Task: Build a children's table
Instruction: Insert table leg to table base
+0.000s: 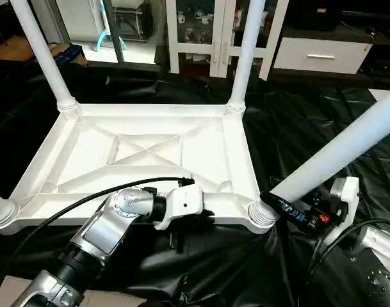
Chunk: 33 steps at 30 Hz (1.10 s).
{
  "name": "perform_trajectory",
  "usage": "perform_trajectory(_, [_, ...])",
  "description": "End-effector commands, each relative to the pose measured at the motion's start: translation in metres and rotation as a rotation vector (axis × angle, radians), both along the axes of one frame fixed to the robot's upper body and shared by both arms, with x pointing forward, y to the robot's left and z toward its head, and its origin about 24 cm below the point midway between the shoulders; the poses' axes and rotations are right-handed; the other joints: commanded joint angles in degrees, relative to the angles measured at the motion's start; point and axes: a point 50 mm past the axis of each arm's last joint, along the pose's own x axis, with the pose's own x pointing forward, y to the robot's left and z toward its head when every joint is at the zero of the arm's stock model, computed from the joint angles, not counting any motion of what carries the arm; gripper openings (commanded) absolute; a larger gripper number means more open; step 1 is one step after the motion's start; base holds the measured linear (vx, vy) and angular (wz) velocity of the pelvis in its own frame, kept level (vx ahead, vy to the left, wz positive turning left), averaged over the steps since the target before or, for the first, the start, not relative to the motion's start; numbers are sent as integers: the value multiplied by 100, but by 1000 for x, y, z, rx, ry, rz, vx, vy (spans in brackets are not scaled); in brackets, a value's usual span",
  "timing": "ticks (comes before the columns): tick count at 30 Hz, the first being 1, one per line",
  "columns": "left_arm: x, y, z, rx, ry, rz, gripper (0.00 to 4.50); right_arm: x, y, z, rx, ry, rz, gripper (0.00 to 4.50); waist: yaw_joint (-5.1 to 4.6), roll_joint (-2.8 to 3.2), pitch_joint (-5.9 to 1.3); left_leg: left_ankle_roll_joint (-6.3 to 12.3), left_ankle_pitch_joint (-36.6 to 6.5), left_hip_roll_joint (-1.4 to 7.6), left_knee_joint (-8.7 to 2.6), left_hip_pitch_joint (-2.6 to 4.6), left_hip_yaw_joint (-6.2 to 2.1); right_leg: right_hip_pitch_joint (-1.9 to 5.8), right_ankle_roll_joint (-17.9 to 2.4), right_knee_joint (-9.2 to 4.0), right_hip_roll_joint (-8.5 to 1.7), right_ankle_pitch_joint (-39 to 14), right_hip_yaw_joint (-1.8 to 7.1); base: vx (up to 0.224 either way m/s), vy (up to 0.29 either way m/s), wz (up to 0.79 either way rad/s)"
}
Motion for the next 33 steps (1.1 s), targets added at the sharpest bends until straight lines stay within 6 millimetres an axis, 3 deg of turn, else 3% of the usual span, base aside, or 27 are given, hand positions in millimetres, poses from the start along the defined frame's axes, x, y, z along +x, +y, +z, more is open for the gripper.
perform_trajectory(1, [3, 9, -11, 67, 15, 57, 0, -8, -11, -13, -101, 56, -2, 185, -33, -68, -204, -285, -3116, 515, -646, 259, -345, -33, -795, -508, -220, -2471, 146, 0, 0, 0])
perform_trajectory(7, [4, 9, -11, 68, 14, 61, 0, -15, -9, -22, -169, 96, 79, 185, -49, -90, -206, -264, -3149, 516, -648, 249, -360, -18, -795, -507, -227, -2567, 140, 0, 0, 0])
perform_trajectory(10, [4, 8, -11, 67, 13, 61, 0, -18, -18, -46, -255, 212, 198, 185, -75, -93, -196, -265, -3235, 516, -639, 255, -369, -22, -829, -519, -243, -2701, 132, 0, 0, 0])
perform_trajectory(11, [4, 8, -11, 67, 13, 61, 0, -18, -18, -46, -255, 212, 198, 185, -69, -84, -201, -277, -3279, 517, -631, 276, -367, -39, -840, -523, -245, -2736, 131, 0, 0, 0])
perform_trajectory(13, [3, 8, -11, 66, 13, 62, 0, -16, -22, -64, -271, 285, 240, 185, -88, -95, -190, -358, -3538, 517, -648, 297, -383, -52, -800, -556, -225, -2910, 127, 0, 0, 0])
perform_trajectory(15, [3, 8, -11, 66, 13, 62, 0, -15, -22, -69, -279, 305, 257, 185, -130, -83, -168, -471, -3921, 510, -670, 338, -424, -58, -749, -577, -204, -3170, 91, 0, 0, 0])
perform_trajectory(16, [3, 8, -12, 66, 14, 62, 0, -15, -22, -71, -287, 318, 273, 185, -150, -97, -215, -531, -3970, 508, -676, 356, -447, -25, -730, -577, -200, -3100, 78, 0, 0, 0])
perform_trajectory(17, [3, 9, -12, 67, 14, 62, 0, -14, -20, -74, -292, 335, 291, 185, -143, -83, -216, -544, -3980, 516, -697, 357, -442, -25, -722, -589, -195, -3003, 89, 0, 0, 0])
perform_trajectory(18, [3, 8, -12, 67, 15, 61, 0, -12, -19, -77, -299, 348, 309, 185, -158, -124, -235, -528, -3938, 517, -701, 348, -442, -9, -740, -572, -176, -2819, 84, 0, 0, 0])
perform_trajectory(20, [2, 8, -12, 68, 15, 61, 0, -7, -13, -82, -315, 367, 345, 185, -196, -113, -237, -552, -4020, 508, -720, 313, -459, 8, -743, -556, -168, -2785, 66, 0, 0, 0])
perform_trajectory(21, [2, 8, -12, 67, 15, 61, 0, -4, -10, -85, -321, 383, 365, 185, -221, -112, -242, -574, -4126, 503, -715, 335, -458, -23, -743, -571, -166, -2856, 59, 0, 0, 0])
perform_trajectory(23, [2, 7, -13, 67, 15, 59, 0, 3, -6, -88, -333, 403, 397, 185, -294, -116, -240, -634, -4445, 487, -703, 361, -483, -59, -692, -595, -155, -3155, 16, 0, 0, 0])
perform_trajectory(24, [2, 7, -13, 66, 15, 59, 0, 9, -2, -91, -344, 425, 424, 185, -368, -123, -225, -686, -4688, 483, -722, 339, -531, -35, -600, -608, -140, -3359, -41, 0, 0, 0])
perform_trajectory(26, [2, 7, -13, 67, 15, 59, 0, 16, 1, -94, -358, 442, 448, 185, -467, -53, -192, -838, -5262, 497, -843, 325, -609, 50, -555, -580, -76, -3208, -191, -53, 25, -15])
perform_trajectory(27, [2, 7, -13, 67, 15, 59, 0, 16, 1, -94, -358, 442, 448, 185, -520, 13, -147, -960, -5726, 524, -1047, 289, -602, 169, -589, -491, 49, -2650, -381, -63, 33, -13])
perform_trajectory(28, [2, 7, -13, 67, 14, 59, 0, 19, 3, -95, -366, 454, 458, 185, -479, 47, -151, -990, -5851, 544, -1164, 228, -563, 303, -598, -356, 94, -2342, -450, -103, 22, -4])
perform_trajectory(29, [2, 7, -13, 68, 14, 59, 0, 22, 4, -96, -374, 462, 465, 185, -321, 69, -143, -1016, -6082, 619, -1526, -45, -396, 664, -637, 349, 174, -1540, -533, -103, 22, -4])
perform_trajectory(30, [2, 7, -13, 68, 14, 59, 0, 24, 5, -97, -378, 473, 468, 185, -15, 53, -177, -1143, -5790, 518, -1710, -104, -92, 706, -620, 595, 197, -1228, -490, -78, -17, 12])
perform_trajectory(31, [2, 7, -13, 68, 14, 59, 0, 26, 6, -98, -387, 491, 472, 185, -174, -313, -299, -1154, -4514, 424, -1100, 340, -172, 270, -568, 21, -205, -3394, -130, 37, -90, 7])
perform_trajectory(32, [2, 7, -13, 68, 14, 59, 0, 26, 6, -99, -388, 493, 471, 185, -180, -483, -288, -870, -3330, 230, -43, 861, -313, -252, -416, -769, -573, -4906, 12, 37, -90, 7])
perform_trajectory(33, [1, 6, -13, 69, 14, 58, 0, 26, 5, -102, -391, 502, 467, 185, -229, -313, -195, -250, -662, 59, 545, 247, -967, 262, -956, -872, -1111, -5061, 368, 70, -77, -34])
